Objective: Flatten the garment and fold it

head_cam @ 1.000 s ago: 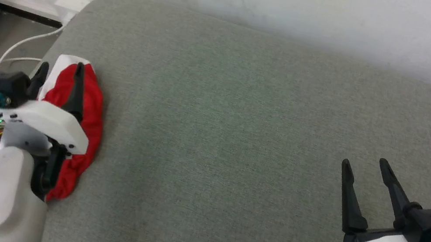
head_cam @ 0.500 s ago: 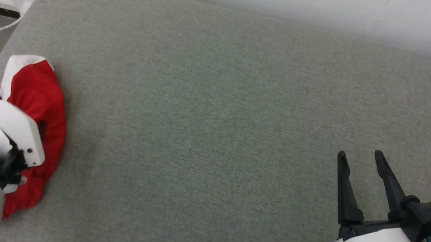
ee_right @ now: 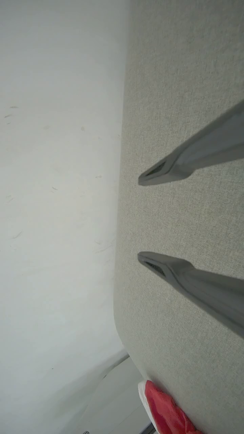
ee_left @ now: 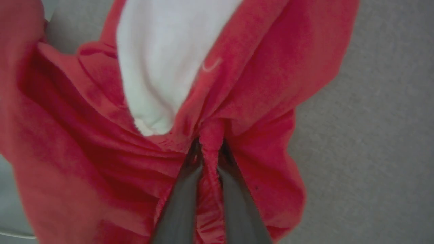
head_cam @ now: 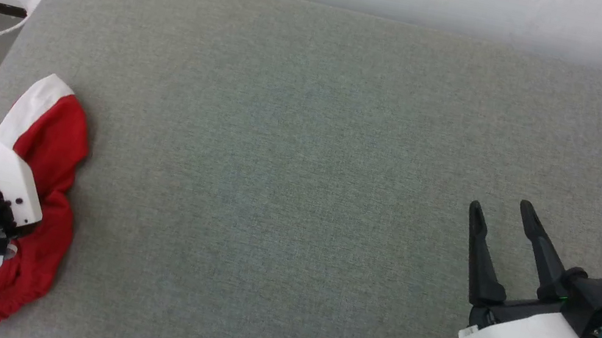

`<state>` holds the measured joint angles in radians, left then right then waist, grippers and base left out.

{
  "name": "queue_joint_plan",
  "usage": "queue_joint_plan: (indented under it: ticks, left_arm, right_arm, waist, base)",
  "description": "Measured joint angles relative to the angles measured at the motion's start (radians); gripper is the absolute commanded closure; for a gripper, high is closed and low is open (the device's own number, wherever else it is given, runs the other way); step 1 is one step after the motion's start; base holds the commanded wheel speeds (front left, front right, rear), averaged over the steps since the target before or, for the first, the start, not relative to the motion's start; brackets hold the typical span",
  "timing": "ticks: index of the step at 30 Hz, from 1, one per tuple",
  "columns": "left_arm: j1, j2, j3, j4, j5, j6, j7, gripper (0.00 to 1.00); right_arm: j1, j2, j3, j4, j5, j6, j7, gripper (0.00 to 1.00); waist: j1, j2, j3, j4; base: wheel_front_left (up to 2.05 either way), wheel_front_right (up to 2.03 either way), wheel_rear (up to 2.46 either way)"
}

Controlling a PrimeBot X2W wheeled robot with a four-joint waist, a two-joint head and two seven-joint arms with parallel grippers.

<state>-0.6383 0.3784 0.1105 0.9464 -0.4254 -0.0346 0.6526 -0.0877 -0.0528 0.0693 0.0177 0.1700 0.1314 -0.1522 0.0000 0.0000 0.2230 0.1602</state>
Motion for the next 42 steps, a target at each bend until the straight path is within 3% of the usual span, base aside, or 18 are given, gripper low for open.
queue_joint_plan:
  ticks: [3, 7, 12, 16, 19, 24, 34, 42]
  left_arm:
    - [-0.010, 0.003, -0.014, 0.007, -0.002, -0.006, -0.002, 1.00]
    - [-0.034, 0.018, -0.044, -0.020, 0.023, -0.008, -0.085, 1.00]
    - [-0.111, 0.041, -0.086, -0.124, 0.082, 0.002, -0.290, 1.00]
    - [-0.129, 0.021, -0.136, -0.217, 0.134, 0.009, -0.442, 1.00]
    - [-0.136, -0.010, -0.160, -0.286, 0.146, 0.009, -0.548, 1.00]
    - [-0.139, -0.063, -0.207, -0.361, 0.153, -0.014, -0.614, 1.00]
    - [-0.076, -0.285, -0.319, -0.477, 0.104, -0.036, -0.692, 1.00]
    - [0.147, -0.325, -0.459, -0.470, -0.003, -0.043, -0.695, 1.00]
  right_arm:
    - [0.000, 0.000, -0.004, 0.008, 0.013, 0.000, -0.011, 0.00]
    - [0.002, 0.000, -0.011, 0.024, 0.028, 0.000, -0.025, 0.00]
    - [0.021, 0.001, -0.032, 0.035, 0.037, 0.000, -0.040, 0.00]
    - [0.045, 0.001, -0.069, 0.031, 0.052, 0.000, -0.043, 0.00]
    - [0.050, 0.001, -0.089, 0.022, 0.051, 0.000, -0.043, 0.00]
    - [0.061, 0.001, -0.108, 0.011, 0.049, 0.000, -0.036, 0.00]
    - [0.121, 0.001, -0.159, -0.026, 0.048, 0.000, 0.002, 0.00]
    - [0.142, 0.001, -0.179, -0.054, 0.051, 0.000, 0.021, 0.00]
  waist:
    - [0.0000, 0.0000, -0.008, 0.008]
    - [0.0001, 0.0000, -0.028, 0.025]
    - [0.0001, 0.0000, -0.073, 0.041]
    - [-0.0001, 0.0000, -0.118, 0.048]
    - [-0.0002, 0.0000, -0.149, 0.048]
    - [-0.0001, 0.0000, -0.184, 0.017]
    - [-0.0001, 0.0000, -0.216, -0.105]
    - [0.0000, 0.0000, -0.217, -0.206]
  base:
    - [0.00, 0.00, 0.00]
    - [0.00, 0.00, 0.00]
    - [0.00, 0.00, 0.00]
    - [0.00, 0.00, 0.00]
    - [0.00, 0.00, 0.00]
    - [0.00, 0.00, 0.00]
    - [0.00, 0.00, 0.00]
    - [0.00, 0.00, 0.00]
